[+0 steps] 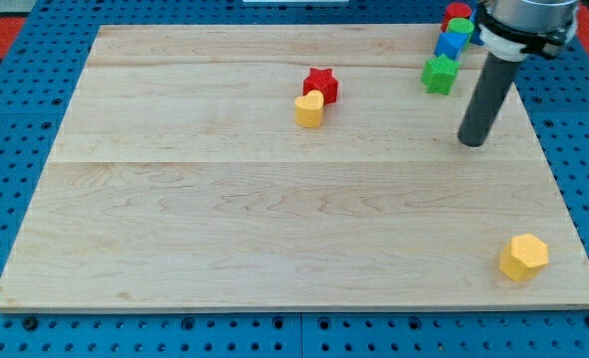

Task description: Slide yellow hexagon towards the yellow heart

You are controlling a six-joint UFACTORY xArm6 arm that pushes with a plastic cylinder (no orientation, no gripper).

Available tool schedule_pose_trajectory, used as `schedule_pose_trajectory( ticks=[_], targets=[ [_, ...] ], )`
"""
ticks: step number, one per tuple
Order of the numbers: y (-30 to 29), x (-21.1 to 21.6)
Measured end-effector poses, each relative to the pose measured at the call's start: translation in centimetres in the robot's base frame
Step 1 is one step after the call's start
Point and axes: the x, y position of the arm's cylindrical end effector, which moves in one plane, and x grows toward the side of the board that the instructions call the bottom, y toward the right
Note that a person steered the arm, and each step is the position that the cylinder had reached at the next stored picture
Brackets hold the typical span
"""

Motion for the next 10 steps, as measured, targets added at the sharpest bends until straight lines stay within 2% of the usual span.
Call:
schedule_pose_trajectory(
  ticks=[1,2,4,7,10],
  targets=[
    [3.2,0.1],
    [5.9,2.4],
    [6.8,12.0],
    [6.1,19.5],
    [5.5,19.6]
  ],
)
